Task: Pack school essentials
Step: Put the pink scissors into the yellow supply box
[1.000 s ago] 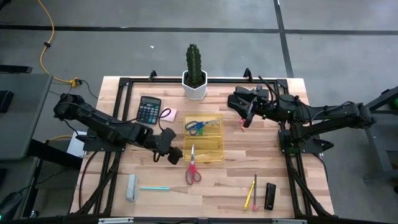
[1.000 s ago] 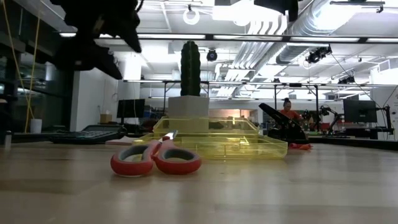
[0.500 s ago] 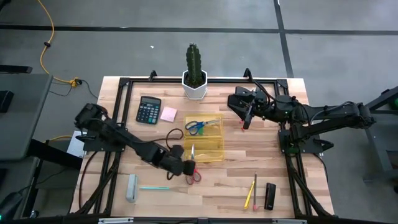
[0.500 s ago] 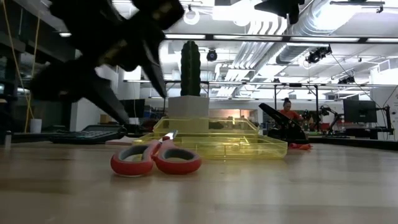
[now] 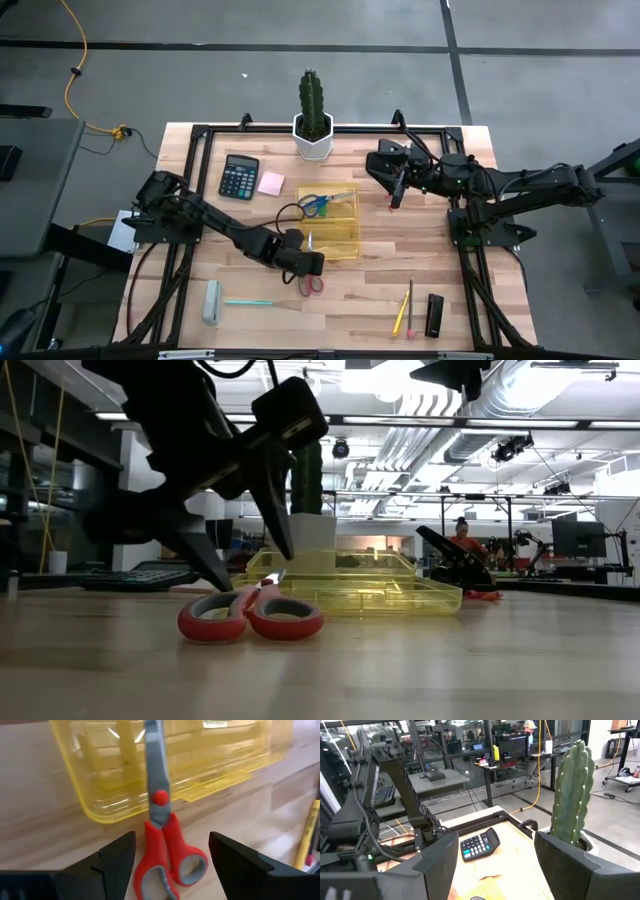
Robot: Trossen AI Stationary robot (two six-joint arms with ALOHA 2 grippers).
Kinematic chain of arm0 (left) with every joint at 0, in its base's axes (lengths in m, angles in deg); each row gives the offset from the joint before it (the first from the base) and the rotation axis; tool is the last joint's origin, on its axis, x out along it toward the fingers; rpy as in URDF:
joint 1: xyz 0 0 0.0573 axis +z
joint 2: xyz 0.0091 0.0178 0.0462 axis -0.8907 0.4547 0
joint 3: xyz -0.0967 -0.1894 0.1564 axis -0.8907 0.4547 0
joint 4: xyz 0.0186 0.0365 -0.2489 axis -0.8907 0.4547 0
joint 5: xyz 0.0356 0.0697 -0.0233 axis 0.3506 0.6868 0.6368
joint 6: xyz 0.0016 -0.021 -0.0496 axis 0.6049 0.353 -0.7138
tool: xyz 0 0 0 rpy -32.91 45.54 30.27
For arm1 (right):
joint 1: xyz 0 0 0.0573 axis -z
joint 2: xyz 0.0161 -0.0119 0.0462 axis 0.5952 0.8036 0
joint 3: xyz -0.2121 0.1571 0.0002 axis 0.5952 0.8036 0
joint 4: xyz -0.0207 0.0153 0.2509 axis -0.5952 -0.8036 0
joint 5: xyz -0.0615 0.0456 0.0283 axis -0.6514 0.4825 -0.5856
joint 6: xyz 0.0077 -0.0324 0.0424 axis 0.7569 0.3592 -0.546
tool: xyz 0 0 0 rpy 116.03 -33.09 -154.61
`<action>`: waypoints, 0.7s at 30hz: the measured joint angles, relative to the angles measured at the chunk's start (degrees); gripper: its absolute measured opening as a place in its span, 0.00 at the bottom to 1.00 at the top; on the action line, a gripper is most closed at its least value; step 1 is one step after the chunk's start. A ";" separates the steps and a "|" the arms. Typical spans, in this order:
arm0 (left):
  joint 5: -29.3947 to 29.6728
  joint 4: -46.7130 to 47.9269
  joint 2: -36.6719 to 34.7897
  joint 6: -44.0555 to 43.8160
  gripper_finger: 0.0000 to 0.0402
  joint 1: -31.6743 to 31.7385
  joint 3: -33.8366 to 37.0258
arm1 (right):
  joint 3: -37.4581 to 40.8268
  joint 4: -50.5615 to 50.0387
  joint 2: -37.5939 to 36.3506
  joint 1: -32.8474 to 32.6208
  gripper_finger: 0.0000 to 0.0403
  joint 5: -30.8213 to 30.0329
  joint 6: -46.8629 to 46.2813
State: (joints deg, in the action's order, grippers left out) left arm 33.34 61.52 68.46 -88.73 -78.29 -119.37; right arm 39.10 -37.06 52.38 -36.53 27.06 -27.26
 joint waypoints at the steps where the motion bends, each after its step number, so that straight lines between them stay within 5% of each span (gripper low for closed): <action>1: -0.18 -0.20 0.02 0.23 0.60 -0.02 0.00 | 0.00 -0.04 0.00 0.02 0.63 0.00 -0.01; 21: -3.57 -1.81 2.19 5.34 0.58 1.83 0.00 | 0.00 0.38 0.00 0.01 0.63 -0.02 0.00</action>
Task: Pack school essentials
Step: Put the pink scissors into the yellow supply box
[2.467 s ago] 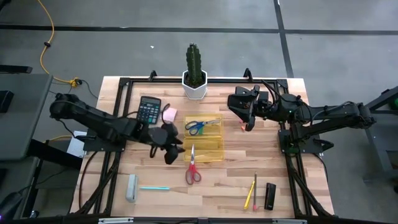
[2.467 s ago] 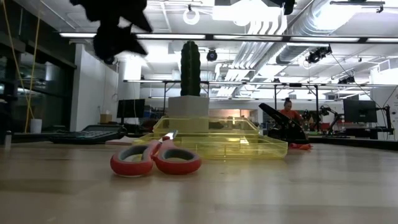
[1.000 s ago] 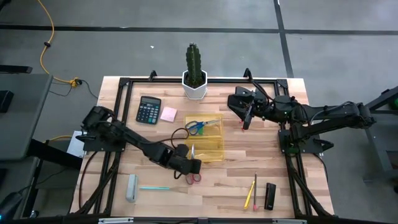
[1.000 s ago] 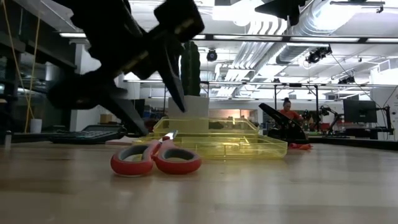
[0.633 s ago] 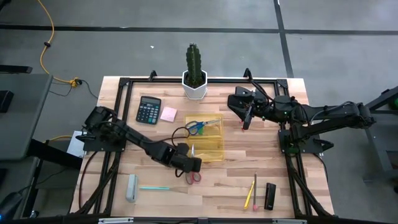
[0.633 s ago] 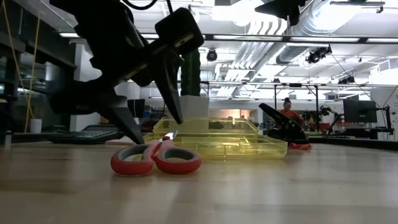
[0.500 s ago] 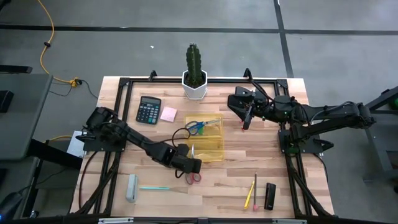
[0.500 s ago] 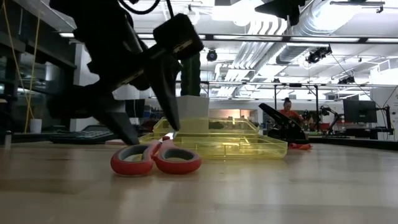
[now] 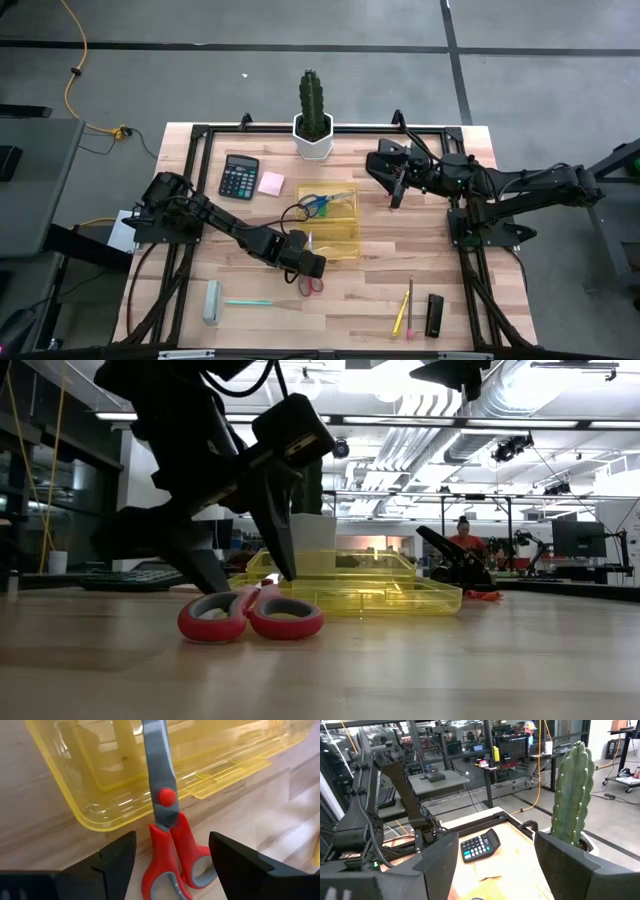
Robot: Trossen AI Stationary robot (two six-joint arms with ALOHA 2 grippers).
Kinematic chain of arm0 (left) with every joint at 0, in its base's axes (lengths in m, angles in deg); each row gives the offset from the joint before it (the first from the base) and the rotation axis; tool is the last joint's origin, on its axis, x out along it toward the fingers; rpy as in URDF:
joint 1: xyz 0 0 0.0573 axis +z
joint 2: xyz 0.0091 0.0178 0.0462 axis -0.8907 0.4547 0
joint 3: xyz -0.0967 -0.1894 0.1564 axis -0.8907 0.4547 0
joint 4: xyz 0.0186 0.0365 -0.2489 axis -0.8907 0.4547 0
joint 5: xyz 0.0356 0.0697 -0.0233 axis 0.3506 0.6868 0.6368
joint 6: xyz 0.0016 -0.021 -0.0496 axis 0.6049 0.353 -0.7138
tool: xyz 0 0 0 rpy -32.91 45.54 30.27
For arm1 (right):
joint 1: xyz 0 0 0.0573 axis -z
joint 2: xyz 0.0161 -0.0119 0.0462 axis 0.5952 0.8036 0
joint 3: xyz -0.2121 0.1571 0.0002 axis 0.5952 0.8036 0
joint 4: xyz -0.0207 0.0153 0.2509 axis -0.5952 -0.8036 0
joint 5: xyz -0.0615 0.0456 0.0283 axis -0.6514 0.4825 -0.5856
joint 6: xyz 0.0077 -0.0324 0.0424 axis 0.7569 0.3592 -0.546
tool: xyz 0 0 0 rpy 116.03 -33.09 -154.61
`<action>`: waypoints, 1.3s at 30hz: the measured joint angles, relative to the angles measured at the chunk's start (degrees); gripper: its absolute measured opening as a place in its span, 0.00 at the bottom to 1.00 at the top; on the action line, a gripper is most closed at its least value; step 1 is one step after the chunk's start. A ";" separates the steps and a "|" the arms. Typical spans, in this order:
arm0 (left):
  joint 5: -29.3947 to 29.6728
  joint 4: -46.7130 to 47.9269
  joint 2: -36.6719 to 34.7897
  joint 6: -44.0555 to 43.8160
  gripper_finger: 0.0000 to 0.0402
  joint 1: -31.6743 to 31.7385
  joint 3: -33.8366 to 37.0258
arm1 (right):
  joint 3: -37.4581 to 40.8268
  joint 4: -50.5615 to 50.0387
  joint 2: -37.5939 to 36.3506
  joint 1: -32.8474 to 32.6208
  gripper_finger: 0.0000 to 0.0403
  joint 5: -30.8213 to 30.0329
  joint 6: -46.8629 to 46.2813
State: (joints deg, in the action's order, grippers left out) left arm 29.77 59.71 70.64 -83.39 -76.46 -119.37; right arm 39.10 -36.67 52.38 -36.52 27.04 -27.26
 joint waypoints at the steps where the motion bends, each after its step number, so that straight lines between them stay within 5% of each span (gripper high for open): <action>1: 0.01 -0.16 0.00 0.56 0.57 0.10 0.00 | 0.00 0.01 0.00 0.00 0.63 -0.02 0.00; 23: -0.37 -0.75 -0.17 7.51 0.02 1.51 -0.02 | 0.00 -0.54 0.00 0.01 0.63 -0.02 0.00; 39: -1.31 0.81 -4.23 14.71 0.00 2.41 0.03 | 0.02 -0.53 0.00 0.01 0.63 -0.03 0.02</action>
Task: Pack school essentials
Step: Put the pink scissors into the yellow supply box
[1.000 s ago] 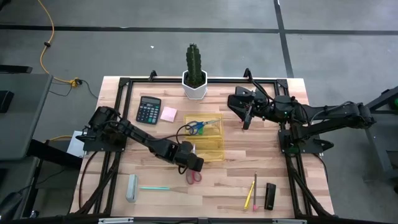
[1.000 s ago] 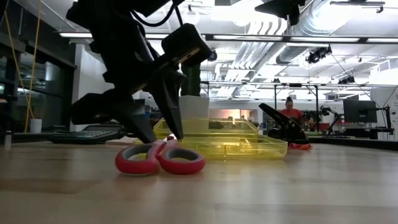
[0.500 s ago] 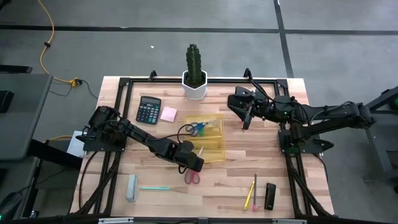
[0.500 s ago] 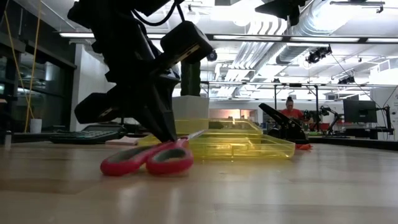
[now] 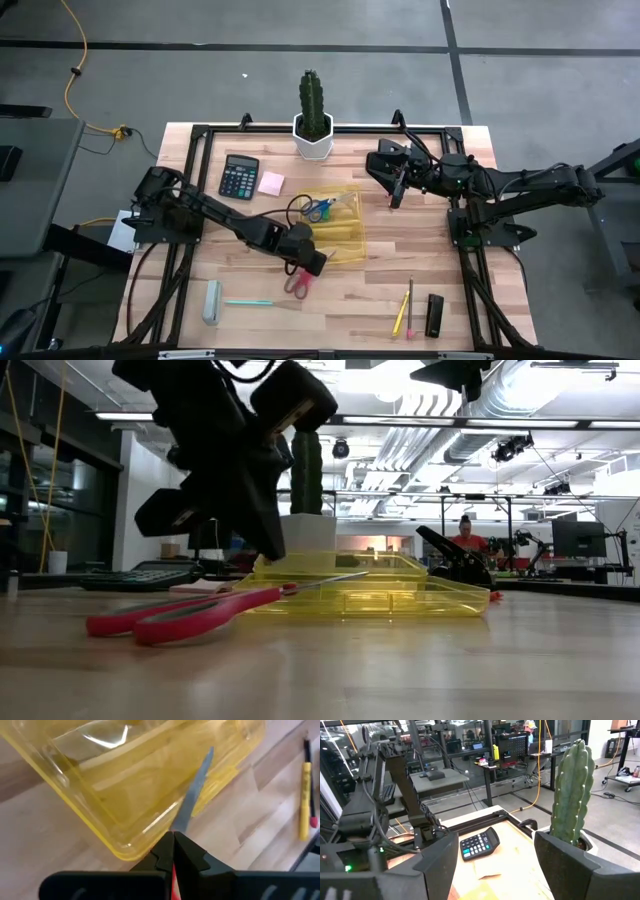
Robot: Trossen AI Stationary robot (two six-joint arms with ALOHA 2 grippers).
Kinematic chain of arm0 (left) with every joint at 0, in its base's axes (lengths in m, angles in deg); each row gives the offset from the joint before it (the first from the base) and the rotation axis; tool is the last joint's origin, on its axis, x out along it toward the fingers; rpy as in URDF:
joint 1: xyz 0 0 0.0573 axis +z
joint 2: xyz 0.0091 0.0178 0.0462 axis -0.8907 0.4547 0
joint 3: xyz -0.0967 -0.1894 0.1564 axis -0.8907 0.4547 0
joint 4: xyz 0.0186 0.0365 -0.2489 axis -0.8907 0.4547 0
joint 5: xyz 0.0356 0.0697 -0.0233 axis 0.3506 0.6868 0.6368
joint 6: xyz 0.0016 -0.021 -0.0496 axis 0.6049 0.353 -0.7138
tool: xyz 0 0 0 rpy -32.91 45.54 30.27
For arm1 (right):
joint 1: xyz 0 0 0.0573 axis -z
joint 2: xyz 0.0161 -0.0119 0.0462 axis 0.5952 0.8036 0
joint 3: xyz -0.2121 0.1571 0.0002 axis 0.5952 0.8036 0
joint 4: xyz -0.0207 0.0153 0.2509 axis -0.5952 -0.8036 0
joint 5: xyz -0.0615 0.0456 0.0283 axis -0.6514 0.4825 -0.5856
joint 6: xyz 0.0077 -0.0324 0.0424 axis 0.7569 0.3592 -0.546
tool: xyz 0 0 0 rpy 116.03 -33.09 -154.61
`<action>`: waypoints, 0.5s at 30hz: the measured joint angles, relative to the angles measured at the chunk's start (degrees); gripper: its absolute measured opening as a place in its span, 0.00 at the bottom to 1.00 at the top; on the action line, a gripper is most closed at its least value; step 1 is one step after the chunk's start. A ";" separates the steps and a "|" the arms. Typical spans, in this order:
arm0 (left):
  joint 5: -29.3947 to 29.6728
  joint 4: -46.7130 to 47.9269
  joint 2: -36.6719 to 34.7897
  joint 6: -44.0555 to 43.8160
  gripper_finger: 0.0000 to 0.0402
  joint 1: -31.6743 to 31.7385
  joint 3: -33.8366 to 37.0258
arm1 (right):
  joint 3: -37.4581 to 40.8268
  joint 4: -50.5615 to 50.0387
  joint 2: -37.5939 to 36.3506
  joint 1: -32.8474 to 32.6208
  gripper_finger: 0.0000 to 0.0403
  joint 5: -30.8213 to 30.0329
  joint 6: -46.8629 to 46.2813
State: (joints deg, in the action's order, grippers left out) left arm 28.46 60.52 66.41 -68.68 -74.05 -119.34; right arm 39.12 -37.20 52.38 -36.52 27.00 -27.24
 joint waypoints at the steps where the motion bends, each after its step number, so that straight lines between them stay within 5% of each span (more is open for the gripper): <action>1: -0.35 0.20 -0.36 0.75 0.00 -0.01 0.05 | 0.00 0.00 0.00 0.00 0.63 -0.01 0.00; 8: -6.39 0.05 -1.93 7.67 0.05 -2.14 -0.12 | 0.02 -0.09 0.02 -0.01 0.63 -0.01 0.00; 15: -14.30 0.48 -2.37 12.35 0.30 -4.19 -1.78 | 0.02 -0.12 0.02 0.00 0.63 -0.01 0.00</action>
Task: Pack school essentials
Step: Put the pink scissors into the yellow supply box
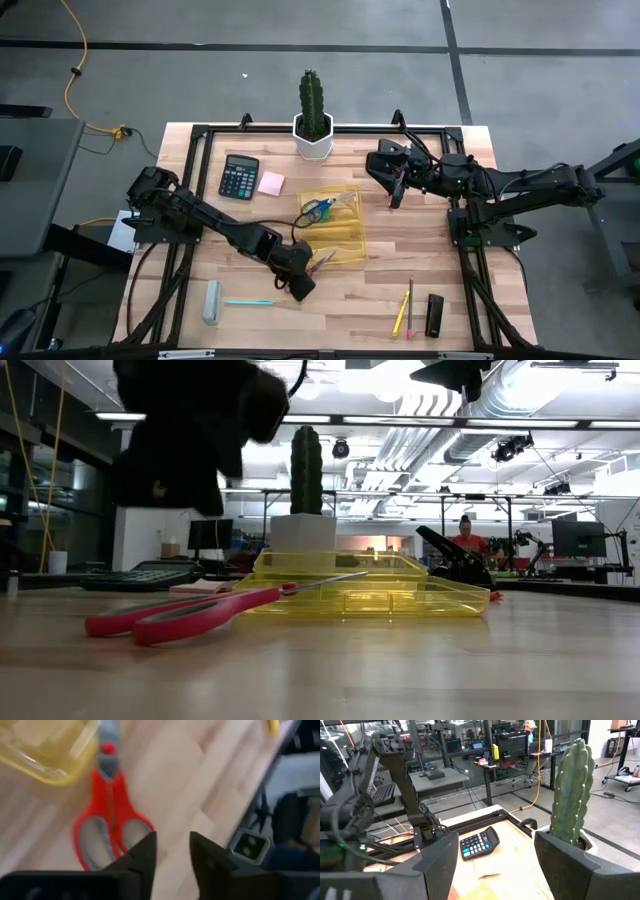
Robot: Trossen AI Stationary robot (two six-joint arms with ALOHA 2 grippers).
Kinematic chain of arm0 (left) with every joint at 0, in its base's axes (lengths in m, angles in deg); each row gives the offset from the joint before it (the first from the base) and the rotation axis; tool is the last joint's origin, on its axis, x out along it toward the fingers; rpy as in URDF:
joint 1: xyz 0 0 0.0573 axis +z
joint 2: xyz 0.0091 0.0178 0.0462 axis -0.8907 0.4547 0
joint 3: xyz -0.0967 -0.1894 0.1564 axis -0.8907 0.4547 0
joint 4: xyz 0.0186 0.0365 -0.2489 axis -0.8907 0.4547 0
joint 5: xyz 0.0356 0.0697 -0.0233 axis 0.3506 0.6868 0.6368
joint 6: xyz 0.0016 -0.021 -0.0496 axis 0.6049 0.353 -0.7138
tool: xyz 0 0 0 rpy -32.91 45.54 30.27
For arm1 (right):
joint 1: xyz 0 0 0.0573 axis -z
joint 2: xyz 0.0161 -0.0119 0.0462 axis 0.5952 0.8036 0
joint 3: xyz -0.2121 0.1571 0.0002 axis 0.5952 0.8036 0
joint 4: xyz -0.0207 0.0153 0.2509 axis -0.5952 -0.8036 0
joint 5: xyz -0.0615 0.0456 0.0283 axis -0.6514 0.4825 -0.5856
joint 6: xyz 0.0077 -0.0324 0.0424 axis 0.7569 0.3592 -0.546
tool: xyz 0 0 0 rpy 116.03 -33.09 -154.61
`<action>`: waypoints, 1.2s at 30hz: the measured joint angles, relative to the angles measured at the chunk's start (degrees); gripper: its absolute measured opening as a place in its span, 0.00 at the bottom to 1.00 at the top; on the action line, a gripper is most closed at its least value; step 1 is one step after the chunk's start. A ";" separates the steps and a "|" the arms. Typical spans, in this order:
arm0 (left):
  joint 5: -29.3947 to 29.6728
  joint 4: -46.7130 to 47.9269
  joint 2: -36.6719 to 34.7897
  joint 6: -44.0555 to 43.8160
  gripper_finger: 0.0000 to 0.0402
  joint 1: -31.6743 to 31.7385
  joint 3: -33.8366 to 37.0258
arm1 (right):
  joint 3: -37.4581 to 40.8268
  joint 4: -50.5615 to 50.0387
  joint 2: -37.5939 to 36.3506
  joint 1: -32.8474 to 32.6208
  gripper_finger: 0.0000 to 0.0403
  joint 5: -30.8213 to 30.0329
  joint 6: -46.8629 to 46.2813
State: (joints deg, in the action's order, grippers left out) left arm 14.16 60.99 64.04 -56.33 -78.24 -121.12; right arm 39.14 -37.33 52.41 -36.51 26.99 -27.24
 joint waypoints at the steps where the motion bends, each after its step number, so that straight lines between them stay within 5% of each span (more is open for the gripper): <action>1: -0.62 -0.15 0.03 0.75 0.33 -0.19 -1.06 | 0.00 -0.02 0.00 0.00 0.63 0.00 -0.02; 9: 2.34 14.22 -0.08 10.63 0.57 -0.03 -8.08 | 0.00 -0.02 0.00 -0.02 0.63 0.01 -0.02; 13: 9.57 21.32 -0.06 13.98 0.59 -0.43 -8.97 | 0.00 -0.21 0.00 -0.01 0.63 0.02 -0.02; 20: 24.12 20.41 -0.04 29.41 0.58 -4.61 -7.10 | 0.00 -0.21 0.00 0.00 0.63 0.02 -0.02; 29: 21.48 13.42 0.03 18.76 0.58 -5.44 1.34 | 0.00 -0.67 0.00 -0.01 0.63 0.02 -0.02; 36: 22.57 11.91 0.03 20.42 0.58 -4.92 2.80 | 0.00 -1.67 0.00 -0.02 0.63 0.02 -0.01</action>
State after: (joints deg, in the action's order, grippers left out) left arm 36.73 72.91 64.06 -35.90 -83.16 -118.32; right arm 39.14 -39.00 52.41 -36.53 27.01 -27.25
